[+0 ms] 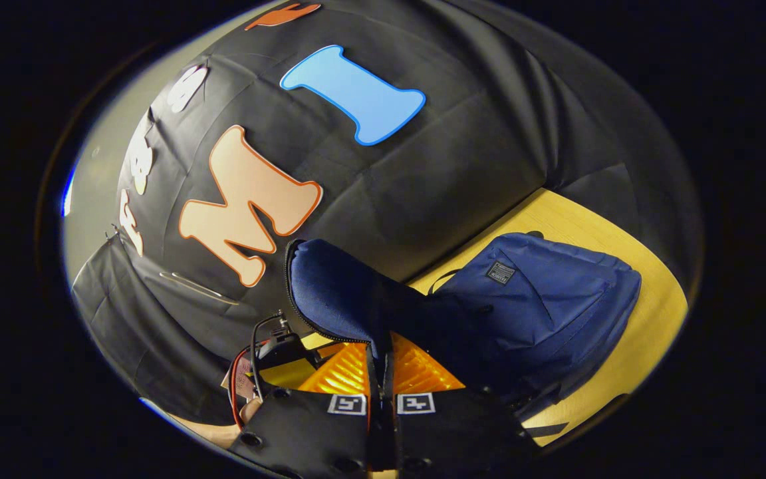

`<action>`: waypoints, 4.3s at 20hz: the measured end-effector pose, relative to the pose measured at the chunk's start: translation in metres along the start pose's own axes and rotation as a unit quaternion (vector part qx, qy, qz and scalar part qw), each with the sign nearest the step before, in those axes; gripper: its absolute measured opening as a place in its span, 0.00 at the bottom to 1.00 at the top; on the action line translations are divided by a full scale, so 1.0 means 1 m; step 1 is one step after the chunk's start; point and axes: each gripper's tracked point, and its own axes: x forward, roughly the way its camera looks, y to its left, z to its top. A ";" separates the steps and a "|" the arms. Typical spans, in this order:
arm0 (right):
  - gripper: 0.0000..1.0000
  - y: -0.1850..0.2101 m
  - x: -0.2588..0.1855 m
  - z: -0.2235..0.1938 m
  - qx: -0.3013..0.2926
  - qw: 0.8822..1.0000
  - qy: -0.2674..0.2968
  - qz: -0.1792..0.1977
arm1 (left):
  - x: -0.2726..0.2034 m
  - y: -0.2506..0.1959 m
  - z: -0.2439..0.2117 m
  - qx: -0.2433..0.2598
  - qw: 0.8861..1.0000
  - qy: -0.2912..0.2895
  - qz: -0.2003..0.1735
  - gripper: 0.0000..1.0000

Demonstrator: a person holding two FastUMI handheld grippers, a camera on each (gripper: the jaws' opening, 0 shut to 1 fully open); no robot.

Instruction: Open the schoolbag, grab two books from the bookshelf and put them into the schoolbag.

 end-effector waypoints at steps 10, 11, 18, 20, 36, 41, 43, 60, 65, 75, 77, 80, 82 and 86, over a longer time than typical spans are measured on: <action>0.02 -0.006 0.005 -0.003 0.018 1.000 0.001 -0.006 | -0.053 0.034 0.063 0.400 0.896 -0.044 0.190 0.75; 0.02 -0.007 0.007 -0.005 0.017 1.000 0.003 -0.007 | -0.067 0.031 0.072 0.446 0.870 -0.044 0.207 0.75; 0.05 -0.005 0.009 -0.004 0.014 1.000 0.002 -0.008 | -0.154 -0.026 0.133 0.587 0.762 -0.179 0.207 0.85; 0.02 -0.006 0.009 -0.004 0.014 1.000 0.000 -0.010 | -0.187 -0.045 0.151 0.590 0.752 -0.217 0.196 0.85; 0.05 -0.006 0.013 -0.003 0.008 0.999 -0.009 -0.035 | -0.416 -0.037 0.309 0.568 0.721 -0.330 0.222 0.93; 0.05 -0.006 0.011 -0.001 0.010 0.999 -0.015 -0.043 | -0.447 0.015 0.392 0.508 0.757 -0.309 0.270 0.93; 0.05 -0.007 0.008 0.001 0.009 0.999 -0.018 -0.047 | -0.452 0.032 0.411 0.494 0.772 -0.283 0.281 0.94; 0.03 -0.008 0.004 0.007 0.016 0.998 -0.031 -0.057 | -0.363 0.171 0.385 0.376 0.859 -0.040 0.345 0.64; 0.05 -0.010 0.005 0.007 0.015 0.998 -0.030 -0.060 | -0.362 0.174 0.389 0.382 0.858 -0.039 0.340 0.36; 0.03 -0.010 0.005 0.010 0.017 0.997 -0.032 -0.061 | -0.409 0.096 0.402 0.368 0.886 -0.096 0.263 0.35; 0.02 -0.010 0.004 0.010 0.019 0.997 -0.033 -0.060 | -0.425 0.080 0.407 0.363 0.890 -0.118 0.250 0.35; 0.03 -0.010 0.004 0.011 0.018 0.998 -0.032 -0.059 | -0.452 0.050 0.411 0.358 0.893 -0.158 0.223 0.35; 0.03 -0.010 0.004 0.011 0.019 0.998 -0.032 -0.059 | -0.465 0.031 0.410 0.353 0.900 -0.171 0.190 0.34; 0.02 -0.011 0.004 0.012 0.024 0.998 -0.033 -0.057 | -0.467 -0.012 0.391 0.308 0.927 -0.189 0.100 0.34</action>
